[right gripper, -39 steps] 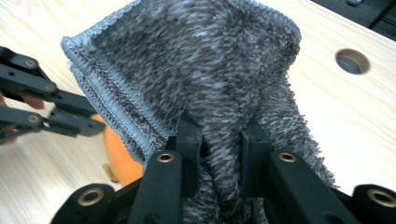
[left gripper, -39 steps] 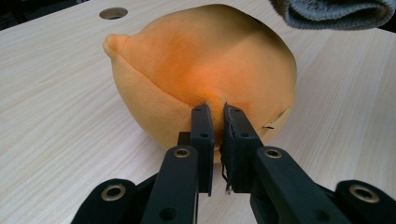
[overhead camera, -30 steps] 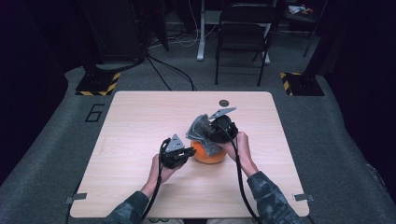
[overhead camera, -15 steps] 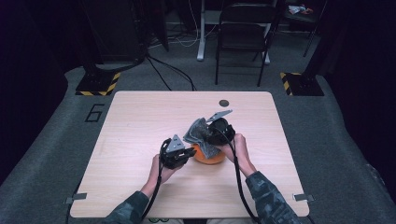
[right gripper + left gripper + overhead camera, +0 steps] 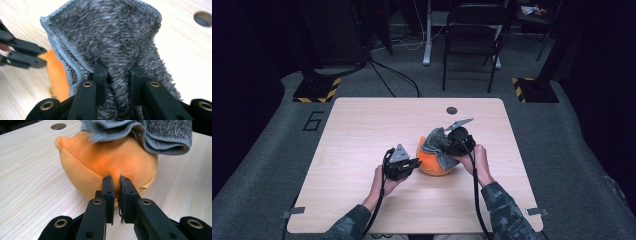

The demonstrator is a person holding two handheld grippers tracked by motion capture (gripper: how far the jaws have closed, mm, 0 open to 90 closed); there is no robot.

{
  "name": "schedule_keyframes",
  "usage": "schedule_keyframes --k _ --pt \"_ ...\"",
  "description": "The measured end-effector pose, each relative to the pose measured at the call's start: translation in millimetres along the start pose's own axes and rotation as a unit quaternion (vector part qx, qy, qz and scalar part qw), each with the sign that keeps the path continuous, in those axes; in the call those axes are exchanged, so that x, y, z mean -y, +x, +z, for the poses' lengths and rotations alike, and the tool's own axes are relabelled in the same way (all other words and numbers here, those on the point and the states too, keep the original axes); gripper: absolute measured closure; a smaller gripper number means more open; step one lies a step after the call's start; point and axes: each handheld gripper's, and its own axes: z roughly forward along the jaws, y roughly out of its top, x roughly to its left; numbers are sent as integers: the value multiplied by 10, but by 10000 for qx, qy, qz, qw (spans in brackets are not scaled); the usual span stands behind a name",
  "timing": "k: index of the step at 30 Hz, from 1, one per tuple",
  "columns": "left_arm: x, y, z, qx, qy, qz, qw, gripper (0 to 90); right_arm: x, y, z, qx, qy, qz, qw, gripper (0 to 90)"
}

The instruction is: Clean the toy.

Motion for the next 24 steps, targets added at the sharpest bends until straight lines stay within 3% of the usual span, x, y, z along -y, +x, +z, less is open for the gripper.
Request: schedule_keyframes --k 8,17,24 --pt "0 3 1 3 7 -20 10000 834 170 -239 13 76 313 361 9988 727" --pt "0 -1 3 15 7 -19 10000 834 232 -319 72 194 586 523 9967 729" --pt "2 5 2 19 21 -37 10000 834 306 -390 158 445 862 588 9936 733"
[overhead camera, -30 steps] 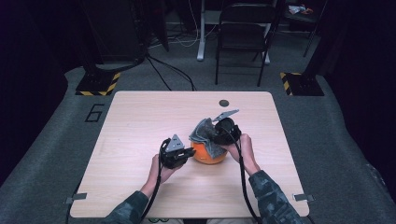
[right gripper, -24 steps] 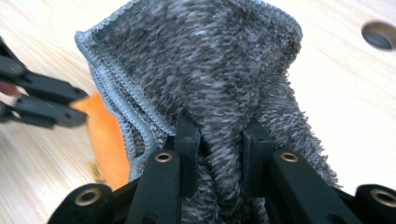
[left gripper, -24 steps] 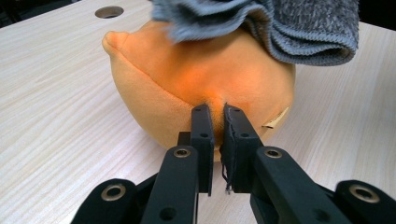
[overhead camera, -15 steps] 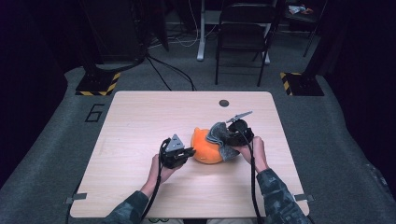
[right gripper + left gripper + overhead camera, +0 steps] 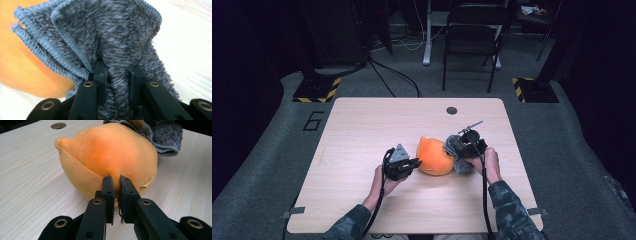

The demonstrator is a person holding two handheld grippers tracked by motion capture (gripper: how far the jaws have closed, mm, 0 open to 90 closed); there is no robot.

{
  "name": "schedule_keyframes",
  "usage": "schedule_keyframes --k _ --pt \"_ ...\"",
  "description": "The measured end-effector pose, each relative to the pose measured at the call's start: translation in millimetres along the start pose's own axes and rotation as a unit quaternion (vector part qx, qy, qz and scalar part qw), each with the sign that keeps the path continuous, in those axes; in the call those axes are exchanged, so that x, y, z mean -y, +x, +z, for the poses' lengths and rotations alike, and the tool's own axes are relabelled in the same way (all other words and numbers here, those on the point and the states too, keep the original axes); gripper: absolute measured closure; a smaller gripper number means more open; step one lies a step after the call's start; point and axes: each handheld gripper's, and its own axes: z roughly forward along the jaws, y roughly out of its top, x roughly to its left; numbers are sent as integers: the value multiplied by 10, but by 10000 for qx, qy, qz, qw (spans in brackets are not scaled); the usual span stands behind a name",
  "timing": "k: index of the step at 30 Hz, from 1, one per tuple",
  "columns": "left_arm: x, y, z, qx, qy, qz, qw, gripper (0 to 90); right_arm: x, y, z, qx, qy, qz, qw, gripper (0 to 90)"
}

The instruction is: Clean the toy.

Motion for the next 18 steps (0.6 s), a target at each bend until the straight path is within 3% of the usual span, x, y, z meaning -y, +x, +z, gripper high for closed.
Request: schedule_keyframes --k 10,14,18 --pt "8 7 7 -44 -46 -22 10000 834 91 -102 246 188 415 86 9989 738" --pt "8 14 2 -20 -10 -38 10000 834 75 -129 169 333 340 100 9988 741" --pt "8 18 1 -7 0 -46 10000 834 -9 -107 -141 285 -151 92 9994 742"
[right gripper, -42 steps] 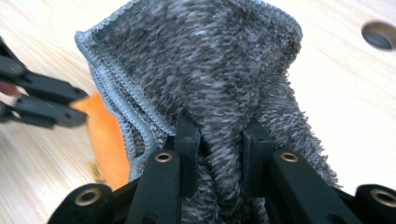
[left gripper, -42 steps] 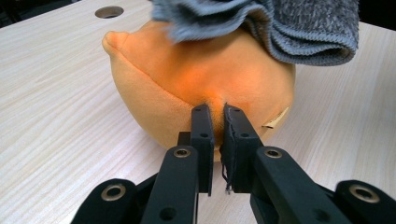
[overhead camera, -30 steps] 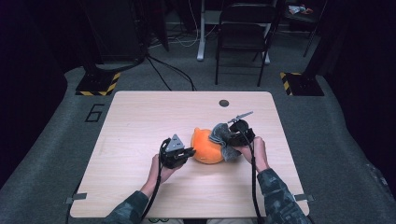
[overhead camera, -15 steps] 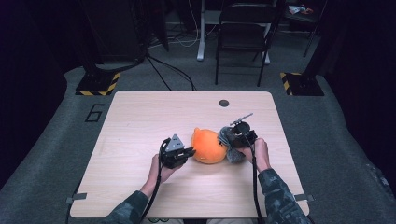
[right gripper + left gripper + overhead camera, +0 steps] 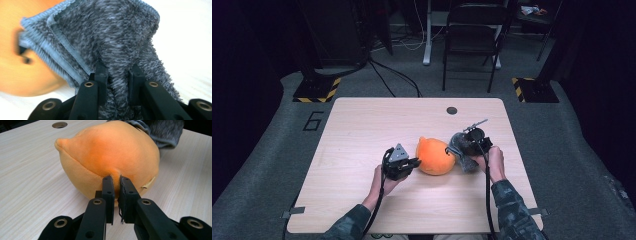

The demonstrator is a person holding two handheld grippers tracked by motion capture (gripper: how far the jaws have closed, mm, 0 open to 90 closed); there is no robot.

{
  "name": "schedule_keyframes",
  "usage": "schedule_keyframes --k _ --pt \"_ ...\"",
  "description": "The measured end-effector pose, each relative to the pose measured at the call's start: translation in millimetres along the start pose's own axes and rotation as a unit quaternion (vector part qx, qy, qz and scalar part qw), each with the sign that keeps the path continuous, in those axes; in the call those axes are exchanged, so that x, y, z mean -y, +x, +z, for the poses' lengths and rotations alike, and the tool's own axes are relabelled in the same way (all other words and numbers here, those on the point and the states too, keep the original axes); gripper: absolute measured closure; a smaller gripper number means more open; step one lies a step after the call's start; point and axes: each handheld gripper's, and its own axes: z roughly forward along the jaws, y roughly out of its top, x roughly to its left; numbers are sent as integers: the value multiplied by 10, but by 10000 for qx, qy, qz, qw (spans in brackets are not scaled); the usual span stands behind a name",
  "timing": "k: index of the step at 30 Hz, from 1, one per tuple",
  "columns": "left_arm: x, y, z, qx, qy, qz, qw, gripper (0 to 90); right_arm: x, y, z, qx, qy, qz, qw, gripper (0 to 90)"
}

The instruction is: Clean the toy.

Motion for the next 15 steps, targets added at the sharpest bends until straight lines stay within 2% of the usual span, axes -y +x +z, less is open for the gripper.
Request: schedule_keyframes --k 1,3,4,5,6,9,11,12,15 --pt "-1 0 0 -5 -1 4 10000 834 0 0 0 0 0 0 10000 742" --pt "1 -4 6 -38 -30 -6 10000 833 -41 23 -126 -101 -150 -39 9998 742" --pt "2 -3 6 -37 -29 -10 10000 834 -75 61 -214 -169 -343 -91 9992 742" --pt "1 -3 6 -39 -27 -11 10000 834 -75 61 -214 -169 -343 -91 9992 742" --pt "1 -1 6 -40 -25 -10 10000 833 -107 114 -287 -241 -501 -161 9983 742" --pt "-1 4 2 -17 5 -4 10000 833 -131 182 -329 -325 -623 -212 9973 742" --pt "1 3 7 -30 3 -36 10000 833 -153 261 -316 -418 -612 -326 9967 742" --pt "1 5 6 -24 4 -34 10000 832 -160 336 -240 -452 -480 -432 9969 742" --pt "-1 12 6 -30 50 -1 10000 830 -139 415 -57 -345 -289 -512 9977 746"
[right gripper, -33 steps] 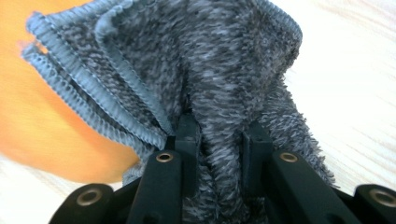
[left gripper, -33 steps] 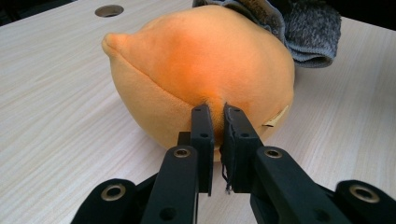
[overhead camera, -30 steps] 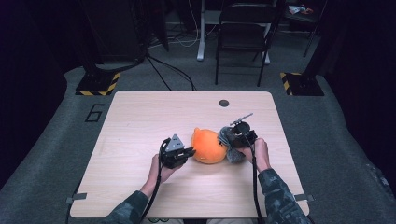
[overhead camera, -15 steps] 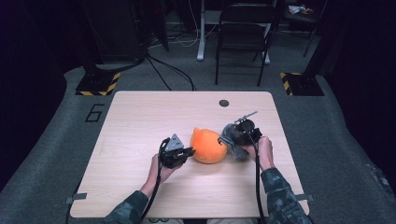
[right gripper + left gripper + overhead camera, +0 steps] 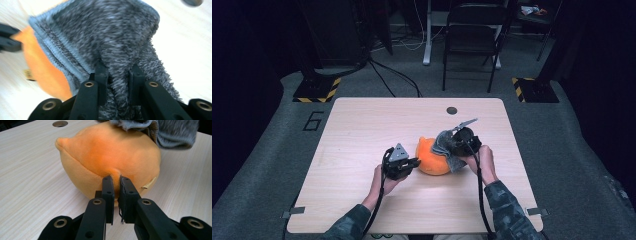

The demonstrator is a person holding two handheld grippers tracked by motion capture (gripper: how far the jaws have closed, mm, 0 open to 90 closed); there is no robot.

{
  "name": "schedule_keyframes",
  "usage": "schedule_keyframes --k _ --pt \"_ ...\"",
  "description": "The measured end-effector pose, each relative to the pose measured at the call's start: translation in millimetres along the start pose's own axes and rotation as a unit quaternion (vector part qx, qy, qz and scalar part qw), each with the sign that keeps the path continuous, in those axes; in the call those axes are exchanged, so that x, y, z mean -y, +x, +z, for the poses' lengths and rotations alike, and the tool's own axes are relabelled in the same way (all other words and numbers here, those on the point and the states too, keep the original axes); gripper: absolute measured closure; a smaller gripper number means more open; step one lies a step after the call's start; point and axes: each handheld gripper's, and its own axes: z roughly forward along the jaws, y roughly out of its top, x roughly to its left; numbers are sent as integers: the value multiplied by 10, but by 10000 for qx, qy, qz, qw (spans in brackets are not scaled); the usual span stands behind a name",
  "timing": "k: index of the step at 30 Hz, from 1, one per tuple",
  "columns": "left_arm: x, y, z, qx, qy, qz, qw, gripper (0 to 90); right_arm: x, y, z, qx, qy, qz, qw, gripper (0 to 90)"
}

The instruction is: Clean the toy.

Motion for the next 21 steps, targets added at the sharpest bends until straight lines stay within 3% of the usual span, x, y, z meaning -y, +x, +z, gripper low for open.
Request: schedule_keyframes --k 6,9,10,13,17,21 --pt "-9 26 0 39 111 -2 9999 775 10 1 43 -1 -13 5 10000 748" --pt "-20 28 26 16 310 8 9995 607 10 11 45 55 -13 21 10000 748" --pt "-25 31 34 35 438 42 9990 607 10 11 45 55 -13 21 10000 748" --pt "-26 18 86 -101 594 127 9981 482 8 0 46 44 -20 -80 10000 748" --pt "-37 42 123 -158 617 209 9978 475 6 7 50 20 -22 -2 10000 749" --pt "-26 24 168 -142 576 246 9979 537 0 16 69 35 -50 -39 10000 751"
